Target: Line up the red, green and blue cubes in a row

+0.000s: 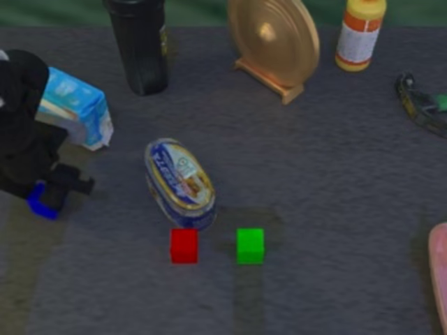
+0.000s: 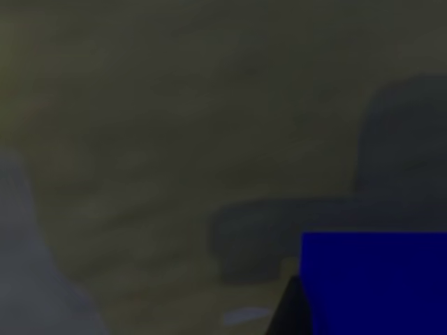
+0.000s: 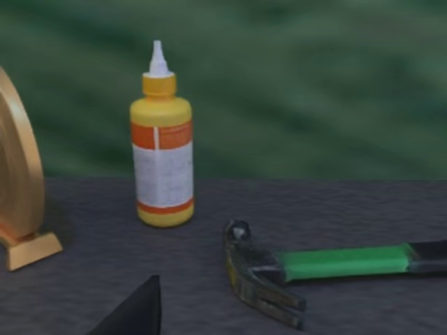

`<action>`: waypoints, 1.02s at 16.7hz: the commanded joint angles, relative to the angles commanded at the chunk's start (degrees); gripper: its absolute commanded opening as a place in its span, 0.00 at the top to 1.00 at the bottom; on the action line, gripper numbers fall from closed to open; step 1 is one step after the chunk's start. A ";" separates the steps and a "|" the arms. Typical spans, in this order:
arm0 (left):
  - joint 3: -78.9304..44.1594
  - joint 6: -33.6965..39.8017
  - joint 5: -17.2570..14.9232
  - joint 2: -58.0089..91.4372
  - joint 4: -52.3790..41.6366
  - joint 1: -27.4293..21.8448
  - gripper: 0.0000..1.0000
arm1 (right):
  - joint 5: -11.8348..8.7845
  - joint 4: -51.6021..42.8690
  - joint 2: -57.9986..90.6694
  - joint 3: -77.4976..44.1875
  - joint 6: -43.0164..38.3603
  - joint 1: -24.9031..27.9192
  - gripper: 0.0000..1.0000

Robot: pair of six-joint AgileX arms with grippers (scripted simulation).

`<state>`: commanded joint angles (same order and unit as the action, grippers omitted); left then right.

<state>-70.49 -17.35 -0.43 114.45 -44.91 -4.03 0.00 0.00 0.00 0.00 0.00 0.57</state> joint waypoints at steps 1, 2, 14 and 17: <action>-0.60 -0.06 -0.01 -0.25 -0.80 0.00 1.00 | 0.00 0.00 0.00 0.00 0.00 0.00 0.00; -1.50 -0.08 -0.02 -0.71 -2.19 0.08 1.00 | 0.00 0.00 0.00 0.00 0.00 0.00 0.00; -8.62 0.22 0.06 -5.62 -14.49 0.66 1.00 | 0.00 0.00 0.00 0.00 0.00 0.00 0.00; -12.32 3.91 0.14 -3.19 -16.14 -2.72 1.00 | 0.00 0.00 0.00 0.00 0.00 0.00 0.00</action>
<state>-82.81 -13.43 -0.29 111.25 -61.05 -6.76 0.00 0.00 0.00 0.00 0.00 0.57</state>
